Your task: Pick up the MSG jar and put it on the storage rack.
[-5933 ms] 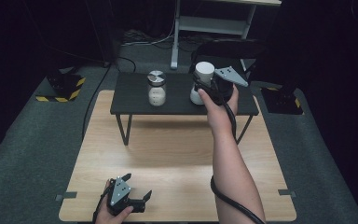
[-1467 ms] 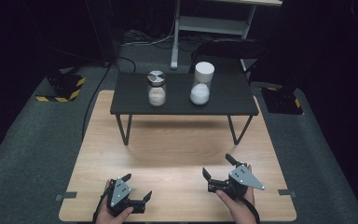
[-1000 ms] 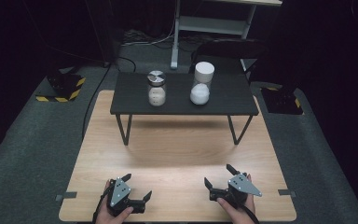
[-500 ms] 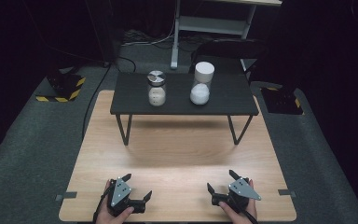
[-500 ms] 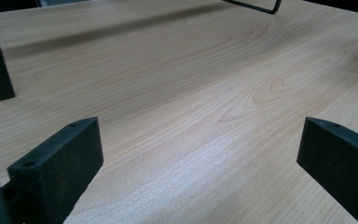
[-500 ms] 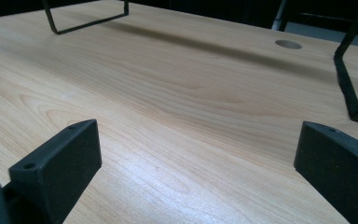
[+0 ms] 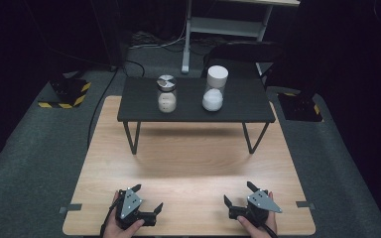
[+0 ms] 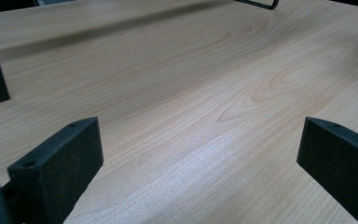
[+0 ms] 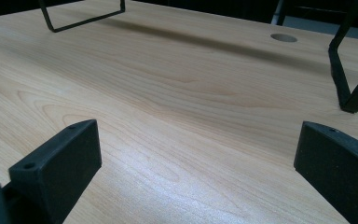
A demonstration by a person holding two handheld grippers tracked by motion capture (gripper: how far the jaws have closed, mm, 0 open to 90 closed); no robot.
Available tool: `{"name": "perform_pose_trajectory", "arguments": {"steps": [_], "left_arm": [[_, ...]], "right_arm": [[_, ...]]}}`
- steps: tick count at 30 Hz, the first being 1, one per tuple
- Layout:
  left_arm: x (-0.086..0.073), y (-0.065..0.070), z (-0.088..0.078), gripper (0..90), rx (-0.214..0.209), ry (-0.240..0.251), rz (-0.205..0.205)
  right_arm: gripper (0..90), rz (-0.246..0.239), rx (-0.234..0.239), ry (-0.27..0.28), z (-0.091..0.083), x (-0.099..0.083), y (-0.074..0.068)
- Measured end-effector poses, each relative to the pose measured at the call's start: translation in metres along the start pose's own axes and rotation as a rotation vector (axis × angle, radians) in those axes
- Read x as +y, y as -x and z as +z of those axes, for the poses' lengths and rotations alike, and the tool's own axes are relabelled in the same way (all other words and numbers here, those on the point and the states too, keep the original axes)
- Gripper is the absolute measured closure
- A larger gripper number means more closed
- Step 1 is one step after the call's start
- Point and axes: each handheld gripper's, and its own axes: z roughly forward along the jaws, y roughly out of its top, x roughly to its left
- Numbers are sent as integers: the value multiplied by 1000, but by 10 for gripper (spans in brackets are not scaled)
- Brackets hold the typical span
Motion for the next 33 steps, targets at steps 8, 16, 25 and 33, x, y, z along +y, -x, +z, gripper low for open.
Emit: {"name": "perform_pose_trajectory", "arguments": {"steps": [8,16,25,33], "left_arm": [[0,0,0,2,0,-1,5],[0,-1,0,2,-8,1,6],[-1,-1,-1,2,-17,7,16],[-1,-1,-1,2,-20,4,19]], "right_arm": [[4,-9,0,11,-1,-2,1],[3,-35,-18,6,-1,-1,-5],[3,-57,-28,4,-1,-1,-8],[4,-56,-35,-2,0,0,-10]]}}
